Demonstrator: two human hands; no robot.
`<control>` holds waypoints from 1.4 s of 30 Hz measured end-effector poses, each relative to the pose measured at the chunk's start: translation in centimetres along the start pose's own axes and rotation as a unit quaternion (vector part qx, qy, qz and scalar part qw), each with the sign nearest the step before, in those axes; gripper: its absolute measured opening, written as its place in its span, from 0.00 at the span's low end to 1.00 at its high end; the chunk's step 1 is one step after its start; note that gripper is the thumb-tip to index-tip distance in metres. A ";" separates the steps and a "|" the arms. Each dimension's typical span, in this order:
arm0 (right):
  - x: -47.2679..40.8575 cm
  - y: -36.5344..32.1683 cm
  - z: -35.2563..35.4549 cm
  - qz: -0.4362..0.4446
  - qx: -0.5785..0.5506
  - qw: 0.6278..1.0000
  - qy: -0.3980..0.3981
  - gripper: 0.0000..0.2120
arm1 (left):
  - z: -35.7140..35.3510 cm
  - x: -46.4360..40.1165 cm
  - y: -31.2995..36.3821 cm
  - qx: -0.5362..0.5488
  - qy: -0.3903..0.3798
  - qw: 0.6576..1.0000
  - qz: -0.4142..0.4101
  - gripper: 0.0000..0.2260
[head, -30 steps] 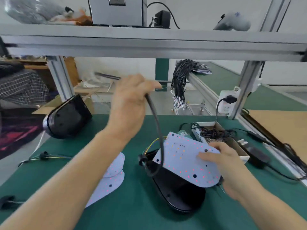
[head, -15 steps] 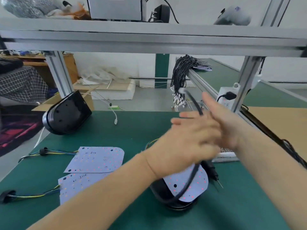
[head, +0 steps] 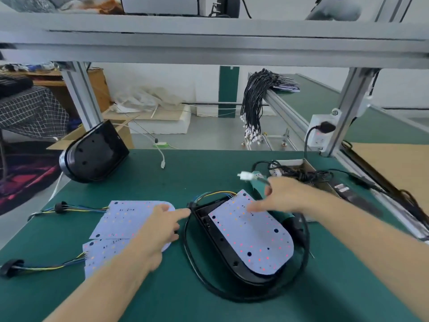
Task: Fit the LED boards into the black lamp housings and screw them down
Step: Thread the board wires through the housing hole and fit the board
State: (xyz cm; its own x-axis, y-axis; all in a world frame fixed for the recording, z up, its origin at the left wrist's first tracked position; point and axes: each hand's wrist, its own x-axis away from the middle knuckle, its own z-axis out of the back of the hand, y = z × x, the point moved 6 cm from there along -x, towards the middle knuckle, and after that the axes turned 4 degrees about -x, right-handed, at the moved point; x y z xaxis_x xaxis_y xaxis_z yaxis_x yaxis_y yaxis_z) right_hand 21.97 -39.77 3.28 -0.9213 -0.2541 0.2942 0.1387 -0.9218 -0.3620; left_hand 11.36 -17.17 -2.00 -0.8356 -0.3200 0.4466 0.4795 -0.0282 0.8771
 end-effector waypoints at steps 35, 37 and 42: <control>-0.7 2.0 2.1 0.086 -0.721 0.644 -0.240 0.19 | -3.4 -4.8 0.8 0.228 -0.268 0.922 0.164 0.45; -0.7 2.6 1.8 0.092 -0.716 0.649 -0.239 0.16 | -4.4 -5.1 1.0 0.102 -0.211 0.963 0.134 0.34; -0.5 3.0 2.7 0.105 -0.641 0.749 -0.128 0.11 | -5.6 -5.1 3.5 0.069 -0.023 0.997 0.016 0.11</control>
State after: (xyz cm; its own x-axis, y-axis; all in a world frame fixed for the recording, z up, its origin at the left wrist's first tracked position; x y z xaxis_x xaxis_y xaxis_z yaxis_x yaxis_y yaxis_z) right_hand 23.83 -43.25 4.45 -0.8053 -0.5535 0.2123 -0.3435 0.1437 -0.9281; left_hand 18.76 -20.97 -2.20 -0.8331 -0.2753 0.4797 0.4676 0.1127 0.8767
